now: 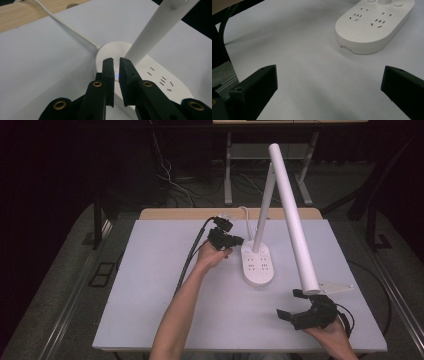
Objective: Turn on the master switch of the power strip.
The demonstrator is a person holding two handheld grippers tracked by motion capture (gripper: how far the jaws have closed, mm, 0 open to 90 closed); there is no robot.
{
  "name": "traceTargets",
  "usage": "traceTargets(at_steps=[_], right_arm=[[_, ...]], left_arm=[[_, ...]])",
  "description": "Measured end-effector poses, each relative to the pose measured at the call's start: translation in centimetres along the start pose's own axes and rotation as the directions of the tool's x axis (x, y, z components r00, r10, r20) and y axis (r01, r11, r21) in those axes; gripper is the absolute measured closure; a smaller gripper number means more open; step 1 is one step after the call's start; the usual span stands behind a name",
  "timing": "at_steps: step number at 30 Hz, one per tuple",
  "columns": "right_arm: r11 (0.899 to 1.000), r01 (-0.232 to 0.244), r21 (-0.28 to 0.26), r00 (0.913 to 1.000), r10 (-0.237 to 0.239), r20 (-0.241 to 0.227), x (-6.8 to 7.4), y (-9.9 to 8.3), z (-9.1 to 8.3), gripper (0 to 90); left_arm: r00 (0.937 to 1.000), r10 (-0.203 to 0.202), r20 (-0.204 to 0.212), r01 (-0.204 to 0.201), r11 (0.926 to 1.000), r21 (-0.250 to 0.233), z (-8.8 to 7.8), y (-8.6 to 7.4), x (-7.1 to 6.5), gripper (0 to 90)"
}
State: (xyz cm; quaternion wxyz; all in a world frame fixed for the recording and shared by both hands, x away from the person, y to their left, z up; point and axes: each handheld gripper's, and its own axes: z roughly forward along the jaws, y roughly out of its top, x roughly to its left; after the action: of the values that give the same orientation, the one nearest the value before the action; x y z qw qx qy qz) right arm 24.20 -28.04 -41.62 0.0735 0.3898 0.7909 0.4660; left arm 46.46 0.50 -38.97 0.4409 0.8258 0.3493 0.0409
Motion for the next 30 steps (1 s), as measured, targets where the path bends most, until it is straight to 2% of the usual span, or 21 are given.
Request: traceTargets(at_steps=[2, 5, 7, 9, 13, 23, 25, 27, 30], right_arm=[[1.0, -0.001, -0.001, 1.0, 0.001, -0.001, 0.0, 0.0, 0.0, 0.2], [1.0, -0.004, -0.001, 1.0, 0.004, 0.0, 0.0, 0.0, 0.0, 0.2], [1.0, -0.005, -0.002, 1.0, 0.005, 0.001, 0.0, 0.0, 0.0, 0.2], [1.0, -0.005, -0.001, 1.0, 0.005, 0.002, 0.0, 0.0, 0.0, 0.2], [1.0, -0.006, -0.002, 1.0, 0.006, 0.002, 0.0, 0.0, 0.0, 0.2], [1.0, -0.002, -0.004, 1.0, 0.002, 0.001, 0.0, 0.0, 0.0, 0.2], [1.0, -0.001, -0.004, 1.0, 0.001, 0.001, 0.0, 0.0, 0.0, 0.2], [1.0, -0.001, -0.005, 1.0, 0.001, 0.002, 0.0, 0.0, 0.0, 0.2], [1.0, 0.0, -0.005, 1.0, 0.0, 0.002, 0.0, 0.0, 0.0, 0.2]], left_arm=[[0.9999, 0.01, -0.003, -0.01, 0.9999, -0.007, -0.6, 0.0, 0.1, 73.6], [0.9999, 0.006, -0.016, -0.006, 1.0, 0.0, -1.3, 0.2, 0.0, 59.3], [1.0, -0.002, 0.004, 0.002, 1.0, -0.007, -1.8, 0.2, 0.0, 51.9], [0.9998, 0.011, 0.019, -0.011, 0.9999, -0.005, -2.4, 0.1, 0.1, 42.4], [0.999, 0.038, 0.026, -0.038, 0.9993, 0.001, -3.4, -0.1, 0.0, 29.7], [0.9953, 0.047, 0.084, -0.043, 0.998, -0.047, -6.4, -1.0, -0.1, 12.0], [0.9959, 0.028, 0.086, -0.022, 0.9973, -0.07, -6.8, -1.2, -0.3, 6.5], [0.996, 0.037, 0.081, -0.032, 0.9972, -0.068, -7.4, -1.5, -0.3, 0.5], [0.9949, 0.029, 0.097, -0.024, 0.9978, -0.062, -8.1, -2.0, -0.4, 0.0]])
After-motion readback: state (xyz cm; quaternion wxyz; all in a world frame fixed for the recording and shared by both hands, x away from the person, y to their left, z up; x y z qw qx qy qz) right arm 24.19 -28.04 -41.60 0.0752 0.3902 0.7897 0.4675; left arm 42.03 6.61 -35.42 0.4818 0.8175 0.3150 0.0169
